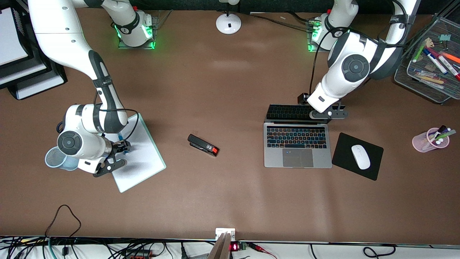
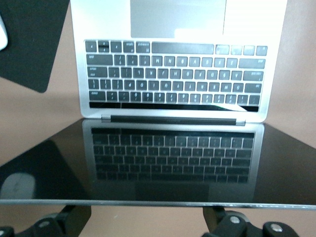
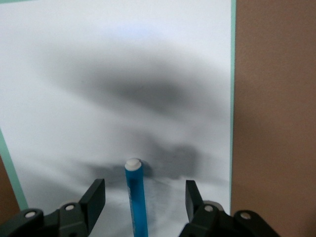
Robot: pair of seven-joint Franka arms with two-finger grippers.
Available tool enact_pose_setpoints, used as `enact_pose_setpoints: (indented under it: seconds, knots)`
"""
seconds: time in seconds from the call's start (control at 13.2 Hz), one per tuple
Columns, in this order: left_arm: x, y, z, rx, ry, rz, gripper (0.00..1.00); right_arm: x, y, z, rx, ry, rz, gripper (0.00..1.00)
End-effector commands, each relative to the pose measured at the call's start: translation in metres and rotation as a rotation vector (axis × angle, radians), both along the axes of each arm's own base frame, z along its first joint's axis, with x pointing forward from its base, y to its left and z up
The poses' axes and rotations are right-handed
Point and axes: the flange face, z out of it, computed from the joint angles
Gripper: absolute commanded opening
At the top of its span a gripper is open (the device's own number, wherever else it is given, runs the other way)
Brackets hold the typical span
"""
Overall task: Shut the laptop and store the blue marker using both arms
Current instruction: 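Lower the left gripper onto the laptop lid while the right gripper descends to the marker, then push the laptop lid shut with the left gripper while the right gripper grasps the marker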
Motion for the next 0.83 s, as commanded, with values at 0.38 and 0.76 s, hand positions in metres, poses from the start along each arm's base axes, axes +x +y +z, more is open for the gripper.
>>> enact_pose_setpoints:
  seconds: [0.38, 0.76]
  knots:
    - [0.049, 0.004, -0.015, -0.091, -0.083, 0.053, 1.0, -0.004, 0.001, -0.015, 0.011, 0.03, 0.012, 0.58]
    - [0.068, 0.013, -0.052, -0.133, -0.128, 0.079, 1.0, -0.003, 0.003, -0.015, 0.011, 0.022, 0.009, 0.54]
